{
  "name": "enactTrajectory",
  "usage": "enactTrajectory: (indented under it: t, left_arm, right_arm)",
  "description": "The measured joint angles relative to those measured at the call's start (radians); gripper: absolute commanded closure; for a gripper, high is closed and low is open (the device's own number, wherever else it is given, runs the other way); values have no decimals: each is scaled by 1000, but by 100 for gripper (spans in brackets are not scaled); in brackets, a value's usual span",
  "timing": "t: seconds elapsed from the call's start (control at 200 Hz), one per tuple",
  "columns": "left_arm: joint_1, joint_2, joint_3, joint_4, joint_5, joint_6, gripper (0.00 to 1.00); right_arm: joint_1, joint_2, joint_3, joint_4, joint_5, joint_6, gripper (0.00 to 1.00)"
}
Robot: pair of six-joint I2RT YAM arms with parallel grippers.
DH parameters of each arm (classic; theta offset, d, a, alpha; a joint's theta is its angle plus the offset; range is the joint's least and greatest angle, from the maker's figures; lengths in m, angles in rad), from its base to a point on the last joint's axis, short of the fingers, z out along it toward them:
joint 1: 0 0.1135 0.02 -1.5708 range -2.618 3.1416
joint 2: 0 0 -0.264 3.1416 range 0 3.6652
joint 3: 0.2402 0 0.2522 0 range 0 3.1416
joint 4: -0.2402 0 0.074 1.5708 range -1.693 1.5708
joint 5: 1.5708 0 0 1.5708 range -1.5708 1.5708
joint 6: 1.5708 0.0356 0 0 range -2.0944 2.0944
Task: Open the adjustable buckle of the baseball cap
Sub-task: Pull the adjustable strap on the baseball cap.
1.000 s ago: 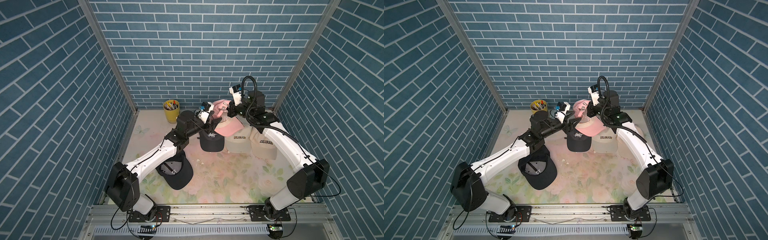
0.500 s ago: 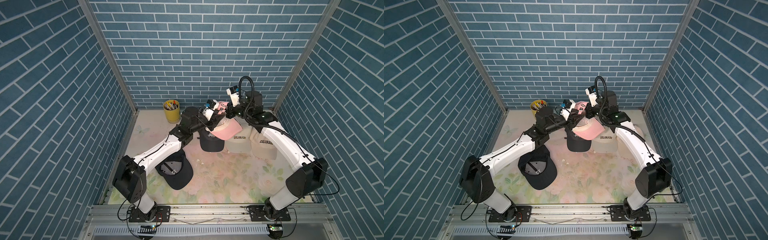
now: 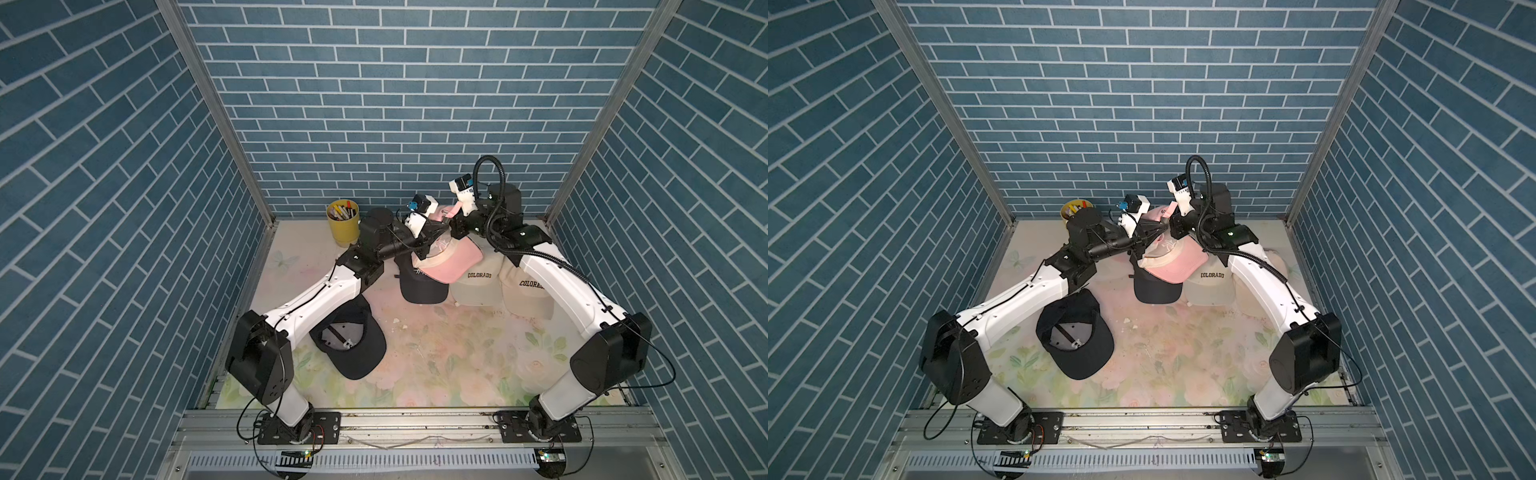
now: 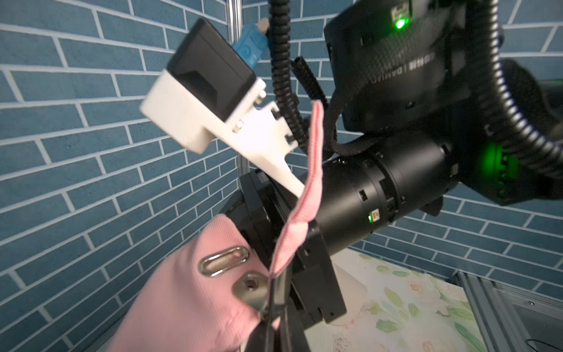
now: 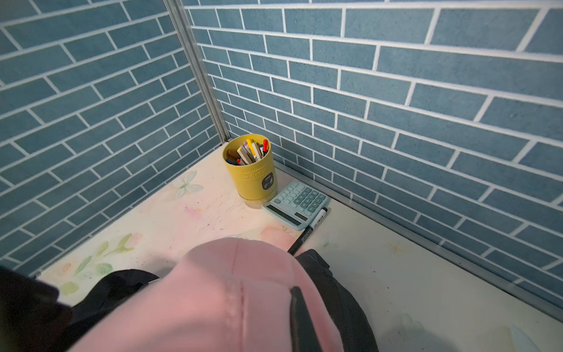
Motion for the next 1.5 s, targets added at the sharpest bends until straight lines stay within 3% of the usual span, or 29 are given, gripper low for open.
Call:
enactTrajectory:
  t: [0.26,0.88,1.24,1.355,1.5]
  left_arm:
    - [36,1,29,-11,132,-74,100]
    - [49,62,118,-103,249,-117,100]
    - [73,101,201,-197,325,-145,100]
    - [77,112,218,-211,343,-151,100]
    - [80,118,230,-227,354,-155,100]
  right_arm:
    - [0,-76,-153,86,-39,-164,70]
    - [2,-152,-196,190,-63,-283,70]
    - [10,-175,-235,231,-22,-335,65]
    - [12,-175,-235,236,-15,-354,69]
    - [21,-175,-235,235,-17,-381,87]
